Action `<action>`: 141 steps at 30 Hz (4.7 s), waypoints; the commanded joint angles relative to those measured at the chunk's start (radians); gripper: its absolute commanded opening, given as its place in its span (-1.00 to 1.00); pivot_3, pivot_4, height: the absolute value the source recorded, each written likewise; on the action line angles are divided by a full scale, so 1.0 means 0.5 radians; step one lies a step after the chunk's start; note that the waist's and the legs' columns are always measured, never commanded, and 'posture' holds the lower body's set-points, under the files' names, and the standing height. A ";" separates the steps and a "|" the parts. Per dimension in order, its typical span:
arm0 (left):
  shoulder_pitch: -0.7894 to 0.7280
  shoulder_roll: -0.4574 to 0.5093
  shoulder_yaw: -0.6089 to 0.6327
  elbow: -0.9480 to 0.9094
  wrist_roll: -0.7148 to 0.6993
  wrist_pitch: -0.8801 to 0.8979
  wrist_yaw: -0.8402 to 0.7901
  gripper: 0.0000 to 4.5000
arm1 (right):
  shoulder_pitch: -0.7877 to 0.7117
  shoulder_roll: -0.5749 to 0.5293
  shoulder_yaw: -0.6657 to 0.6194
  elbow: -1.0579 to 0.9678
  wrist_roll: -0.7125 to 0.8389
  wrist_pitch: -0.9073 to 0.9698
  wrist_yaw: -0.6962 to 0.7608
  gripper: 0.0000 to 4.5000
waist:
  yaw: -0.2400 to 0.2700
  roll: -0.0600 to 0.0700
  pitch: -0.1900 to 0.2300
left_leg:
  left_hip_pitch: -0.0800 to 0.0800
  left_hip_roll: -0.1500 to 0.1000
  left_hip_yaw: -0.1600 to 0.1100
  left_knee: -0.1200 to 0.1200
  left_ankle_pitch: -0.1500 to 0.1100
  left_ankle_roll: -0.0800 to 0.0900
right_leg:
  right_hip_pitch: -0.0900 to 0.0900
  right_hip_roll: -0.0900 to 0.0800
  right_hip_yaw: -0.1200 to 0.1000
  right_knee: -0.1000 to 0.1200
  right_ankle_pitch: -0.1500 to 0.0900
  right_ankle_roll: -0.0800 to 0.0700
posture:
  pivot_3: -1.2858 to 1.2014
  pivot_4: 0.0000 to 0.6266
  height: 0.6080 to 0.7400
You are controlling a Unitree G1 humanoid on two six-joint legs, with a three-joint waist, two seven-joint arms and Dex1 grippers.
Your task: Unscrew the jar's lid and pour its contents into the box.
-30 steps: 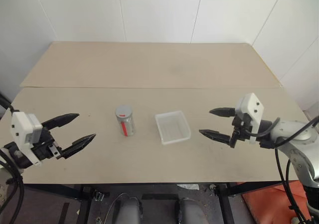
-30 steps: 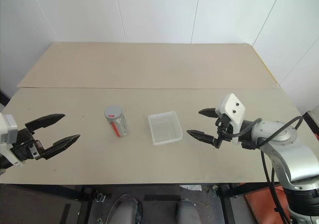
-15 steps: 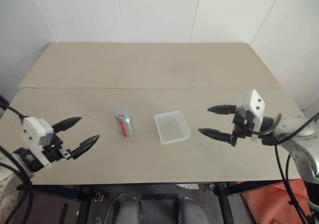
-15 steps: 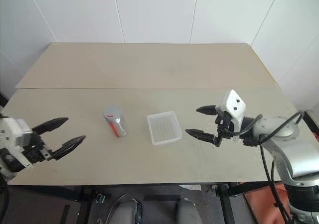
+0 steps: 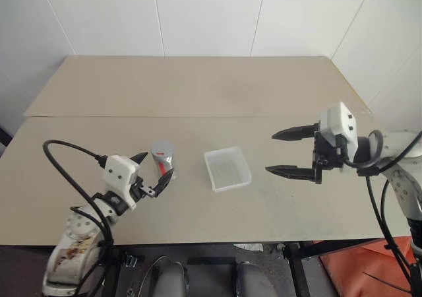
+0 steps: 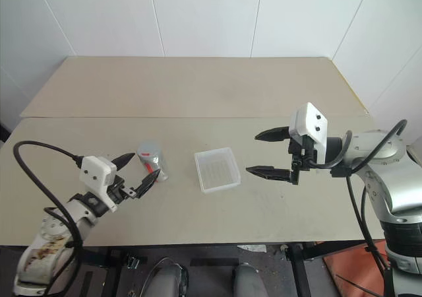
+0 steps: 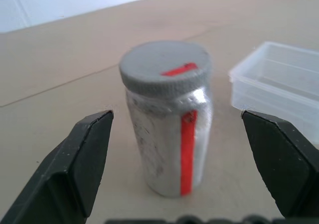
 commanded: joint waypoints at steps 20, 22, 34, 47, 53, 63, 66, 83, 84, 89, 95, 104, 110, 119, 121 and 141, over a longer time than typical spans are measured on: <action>-0.169 -0.602 -0.334 0.142 0.470 -0.090 0.597 0.99 | -0.010 -0.050 -0.119 -0.088 0.060 -0.079 0.053 1.00 | 0.019 0.000 0.000 | 0.000 -0.002 -0.001 0.000 0.000 0.000 | 0.001 -0.001 0.000 0.000 0.000 0.000 | 0.03 -0.52 1.00; -0.167 -0.619 -0.336 0.144 0.483 -0.090 0.615 0.99 | -0.015 -0.054 -0.121 -0.086 0.066 -0.079 0.058 1.00 | 0.020 0.000 0.000 | -0.001 -0.002 -0.001 0.000 0.000 0.000 | 0.001 -0.001 0.000 0.000 0.000 0.000 | 0.03 -0.52 1.00; -0.192 -0.665 -0.341 0.226 0.557 -0.198 0.666 0.30 | 0.015 -0.061 -0.144 -0.113 0.092 -0.087 0.072 1.00 | 0.024 0.000 0.000 | -0.001 -0.003 -0.002 0.000 0.000 0.000 | 0.001 -0.001 0.000 0.000 0.000 0.000 | 0.03 -0.52 1.00; -0.492 -0.153 -0.031 0.257 0.113 -0.113 0.019 -0.14 | 0.005 0.109 -0.112 -0.215 0.131 -0.080 -0.114 1.00 | 0.023 0.000 0.000 | 0.000 -0.002 -0.003 0.001 0.000 0.000 | 0.001 0.001 -0.001 0.002 0.000 0.000 | 0.03 -0.52 1.00; -0.827 0.402 0.209 0.493 -0.585 0.216 -0.850 -0.14 | -0.271 0.378 0.033 -0.166 0.154 0.033 -0.351 1.00 | -0.009 0.001 0.001 | 0.000 -0.001 -0.003 0.001 0.000 0.000 | -0.001 0.001 -0.002 0.003 0.000 0.001 | 0.03 -0.52 1.00; -1.378 0.439 -0.135 1.051 -0.568 0.034 -1.642 -0.14 | -0.777 0.907 0.359 -0.108 0.140 0.438 -0.866 1.00 | -0.006 0.001 0.001 | -0.012 -0.003 -0.004 0.001 0.001 0.000 | -0.011 -0.001 -0.005 0.004 0.000 0.001 | 0.03 -0.52 1.00; -1.480 0.363 -0.194 1.147 -0.578 0.018 -1.740 -0.14 | -0.859 0.986 0.432 -0.063 0.087 0.501 -0.953 1.00 | -0.005 0.001 0.001 | -0.016 -0.002 -0.004 0.001 0.001 0.000 | -0.017 0.000 -0.004 0.008 0.000 0.001 | 0.03 -0.52 1.00; -1.616 0.263 -0.262 1.333 -0.478 -0.122 -1.947 -0.14 | -0.967 1.096 0.532 0.050 -0.005 0.544 -0.959 0.83 | -0.010 0.001 0.001 | -0.031 -0.002 -0.004 0.004 0.001 0.000 | -0.033 0.000 -0.004 0.012 0.000 0.000 | 0.03 -0.52 1.00; -1.616 0.264 -0.264 1.336 -0.475 -0.126 -1.951 -0.14 | -0.969 1.099 0.528 0.056 -0.009 0.538 -0.957 0.73 | -0.010 0.001 0.001 | -0.031 -0.002 -0.004 0.004 0.001 0.000 | -0.033 0.000 -0.004 0.012 0.000 0.000 | 0.03 -0.52 1.00; -1.637 0.262 -0.273 1.358 -0.460 -0.137 -1.974 -0.14 | -0.984 1.099 0.495 0.085 0.010 0.525 -0.912 0.22 | -0.010 0.001 0.001 | -0.031 -0.002 -0.004 0.005 0.001 0.000 | -0.033 0.000 -0.004 0.013 0.000 0.000 | 0.03 -0.52 1.00; -1.701 0.242 -0.298 1.423 -0.478 -0.190 -2.159 -0.14 | -0.983 1.082 0.452 0.252 0.131 0.333 -0.496 0.22 | -0.010 0.001 0.001 | -0.031 -0.002 -0.004 0.005 0.001 0.000 | -0.032 0.000 -0.004 0.012 0.000 0.000 | 0.03 -0.52 1.00; -1.781 0.388 -0.569 1.338 -0.810 -0.170 -2.392 -0.14 | -1.182 1.056 0.607 0.944 0.164 -0.232 0.858 0.22 | -0.024 0.002 0.002 | -0.031 -0.001 -0.004 0.007 0.001 0.000 | -0.032 0.001 -0.004 0.013 0.000 0.001 | 0.03 -0.52 1.00; -1.781 0.438 -0.642 1.326 -0.834 -0.241 -2.392 -0.14 | -1.307 1.129 0.685 1.302 0.033 -0.535 0.905 0.37 | -0.039 0.002 0.002 | -0.029 0.003 -0.005 0.006 0.001 0.000 | -0.033 0.006 -0.003 0.016 0.000 0.000 | 0.03 -0.52 1.00; -1.632 0.433 -0.406 1.363 -0.676 -0.215 -2.198 -0.14 | -1.028 1.004 0.410 0.849 -0.018 -0.490 0.433 0.98 | -0.002 0.002 0.002 | -0.031 0.001 -0.004 0.007 0.001 0.000 | -0.033 0.002 -0.004 0.015 0.000 0.000 | 0.03 -0.52 1.00; -1.592 0.442 -0.367 1.370 -0.630 -0.234 -2.149 -0.14 | -0.951 0.970 0.347 0.677 -0.010 -0.421 0.270 0.98 | -0.004 0.002 0.002 | -0.032 0.000 -0.004 0.008 0.001 0.000 | -0.033 0.002 -0.004 0.015 0.000 0.000 | 0.03 -0.52 1.00; -1.487 0.326 -0.265 1.235 -0.508 -0.198 -1.830 -0.14 | -0.879 1.286 0.677 0.237 -0.401 0.095 -0.852 0.98 | -0.007 0.002 0.002 | -0.030 0.000 -0.004 0.009 0.001 0.000 | -0.034 0.002 -0.004 0.016 0.000 0.000 | 0.03 -0.52 1.00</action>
